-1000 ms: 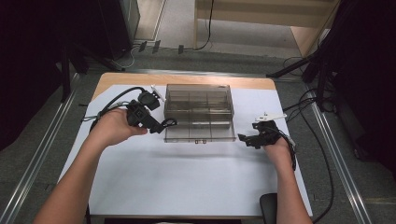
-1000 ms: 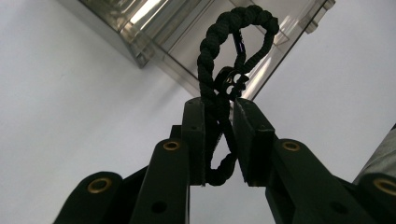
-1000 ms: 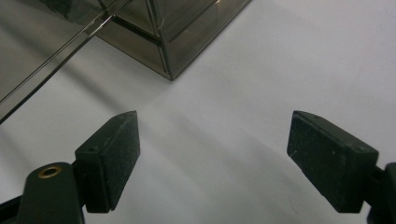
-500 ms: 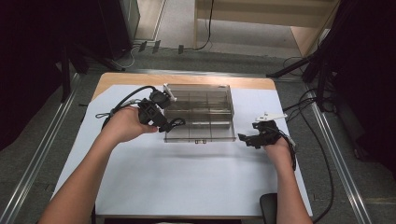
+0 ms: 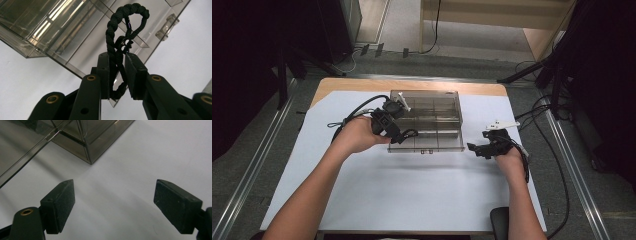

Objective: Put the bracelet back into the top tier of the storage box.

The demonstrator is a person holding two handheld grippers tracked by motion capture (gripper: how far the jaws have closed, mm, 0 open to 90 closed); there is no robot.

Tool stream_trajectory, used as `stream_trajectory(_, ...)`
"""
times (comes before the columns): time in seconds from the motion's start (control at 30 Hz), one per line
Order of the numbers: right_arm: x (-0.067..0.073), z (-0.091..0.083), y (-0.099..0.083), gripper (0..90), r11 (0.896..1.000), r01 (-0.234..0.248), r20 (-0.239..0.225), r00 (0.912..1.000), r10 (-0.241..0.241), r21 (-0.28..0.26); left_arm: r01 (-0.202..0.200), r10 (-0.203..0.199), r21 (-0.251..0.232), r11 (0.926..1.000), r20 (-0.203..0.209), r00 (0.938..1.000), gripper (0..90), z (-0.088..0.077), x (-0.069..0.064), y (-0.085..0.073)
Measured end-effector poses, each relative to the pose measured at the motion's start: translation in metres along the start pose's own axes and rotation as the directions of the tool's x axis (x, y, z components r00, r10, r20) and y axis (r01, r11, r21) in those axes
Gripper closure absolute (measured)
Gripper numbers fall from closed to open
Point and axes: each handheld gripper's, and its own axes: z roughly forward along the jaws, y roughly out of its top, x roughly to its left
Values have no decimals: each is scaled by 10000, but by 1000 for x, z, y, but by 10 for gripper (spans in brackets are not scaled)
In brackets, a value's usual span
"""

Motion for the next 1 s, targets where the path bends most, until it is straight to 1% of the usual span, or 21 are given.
stream_trajectory(0.1, 0, 0, 0, 182, 10000, 18, -1, 10000, -18, 1, 68, -68, -29, 10000, 10, 10000, 755, 5, 1, -1)
stream_trajectory(0.13, 0, 0, 0, 182, 10000, 13, 0, 10000, -13, 8, 122, -122, 67, 9999, -38, 9999, 754, 8, 2, -1)
stream_trajectory(0.3, 0, -1, 0, 182, 10000, 54, 24, 10000, -54, -63, 152, -151, 144, 9998, -94, 9998, 747, 12, 4, -3)
stream_trajectory(0.4, 0, 0, 0, 183, 10000, 32, 23, 10000, -32, -59, 129, -127, 144, 9998, -134, 9998, 744, 13, 3, -4)
stream_trajectory(0.6, 0, 0, 0, 183, 10000, 21, 18, 10000, -20, -40, -4, 13, 315, 9995, -287, 9996, 712, 16, 1, -4)
stream_trajectory(0.67, 0, 0, 0, 183, 10000, 18, 18, 10000, -18, -37, -7, 16, 319, 9995, -281, 9996, 708, 17, 1, -4)
stream_trajectory(0.73, 0, 0, 0, 183, 10000, 9, 14, 10000, -9, -42, 17, -9, 316, 9995, -264, 9997, 676, 17, 0, -4)
stream_trajectory(0.77, 0, 0, 0, 183, 10000, 12, 10, 10000, -12, -44, 34, -27, 286, 9996, -252, 9997, 676, 16, 0, -4)
stream_trajectory(0.87, 0, 0, 0, 182, 10000, 23, 18, 10000, -23, -41, 44, -40, 172, 9998, -249, 9997, 635, 14, 0, -4)
stream_trajectory(0.93, 0, 0, 0, 183, 10000, 14, 13, 10000, -14, -43, 56, -52, 132, 9999, -275, 9996, 626, 10, -1, -4)
stream_trajectory(0.97, 0, 0, 0, 183, 10000, 25, 7, 10000, -25, -38, 66, -64, 60, 10000, -262, 9996, 580, 9, -1, -4)
stream_trajectory(1.0, 0, 0, 0, 183, 10000, 25, 7, 10000, -25, -38, 81, -80, 24, 10000, -276, 9996, 580, 6, -2, -4)
